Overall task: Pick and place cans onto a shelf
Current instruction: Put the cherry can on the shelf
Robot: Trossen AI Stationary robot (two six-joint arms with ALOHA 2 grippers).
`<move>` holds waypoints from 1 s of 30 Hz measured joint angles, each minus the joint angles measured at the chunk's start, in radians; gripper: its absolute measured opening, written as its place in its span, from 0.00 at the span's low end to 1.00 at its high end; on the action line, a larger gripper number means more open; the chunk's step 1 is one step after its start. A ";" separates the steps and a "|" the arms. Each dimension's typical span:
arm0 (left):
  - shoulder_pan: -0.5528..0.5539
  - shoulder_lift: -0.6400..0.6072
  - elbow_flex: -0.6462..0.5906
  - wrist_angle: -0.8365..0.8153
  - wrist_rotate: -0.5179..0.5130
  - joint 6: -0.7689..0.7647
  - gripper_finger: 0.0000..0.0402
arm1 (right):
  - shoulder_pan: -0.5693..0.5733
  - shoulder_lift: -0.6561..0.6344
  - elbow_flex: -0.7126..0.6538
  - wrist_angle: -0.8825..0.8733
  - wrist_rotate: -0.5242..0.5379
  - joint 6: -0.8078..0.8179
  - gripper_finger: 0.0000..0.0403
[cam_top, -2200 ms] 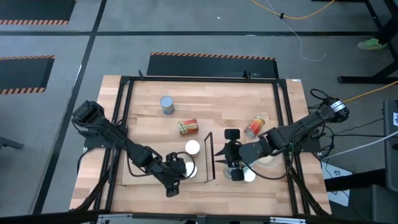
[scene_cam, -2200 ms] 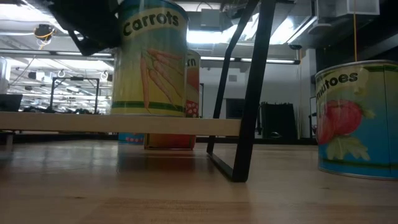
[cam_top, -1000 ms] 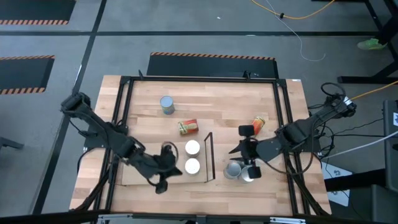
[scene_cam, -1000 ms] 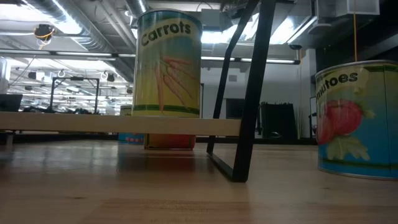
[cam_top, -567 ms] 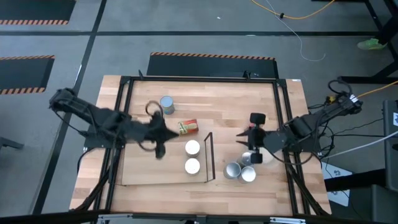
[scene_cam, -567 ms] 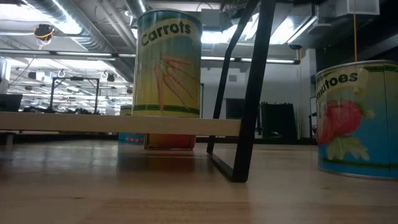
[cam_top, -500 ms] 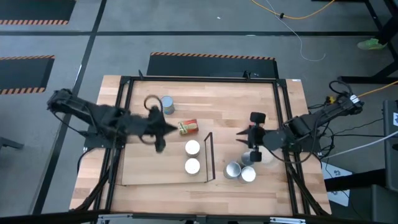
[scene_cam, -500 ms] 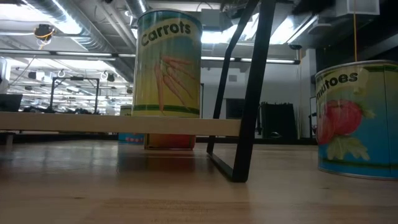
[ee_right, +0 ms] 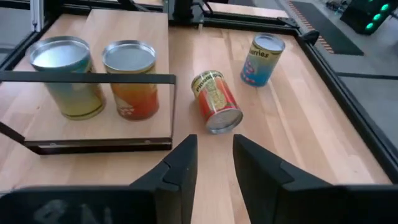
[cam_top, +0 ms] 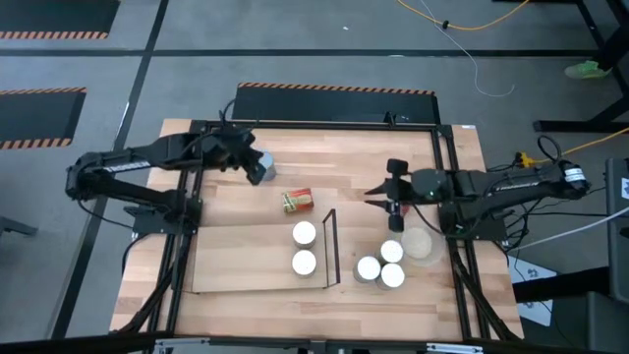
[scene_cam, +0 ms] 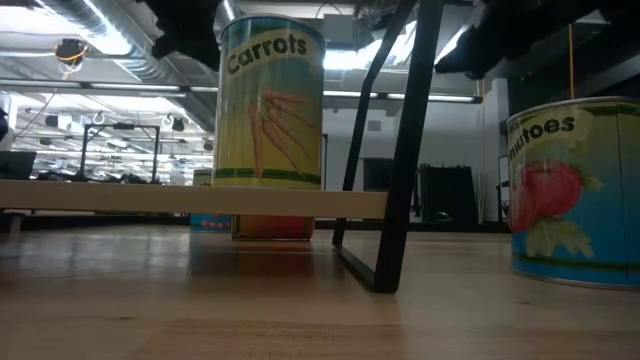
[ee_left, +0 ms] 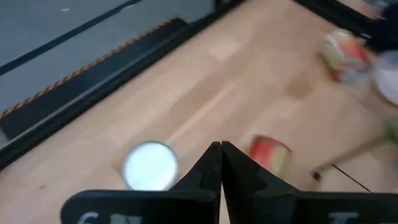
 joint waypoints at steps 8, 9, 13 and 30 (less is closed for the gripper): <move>0.142 0.001 0.000 -0.004 -0.015 0.030 0.02 | -0.161 0.011 -0.002 -0.002 -0.131 -0.072 0.27; 0.156 0.001 0.000 -0.005 -0.014 0.030 0.04 | -0.178 0.011 -0.002 -0.001 -0.141 -0.077 0.27; 0.210 0.001 0.000 -0.015 -0.006 0.024 0.12 | -0.239 0.011 -0.002 0.001 -0.176 -0.126 0.27; 0.349 0.180 0.000 -0.041 0.100 0.014 0.24 | -0.384 0.011 -0.002 -0.001 -0.298 -0.174 0.27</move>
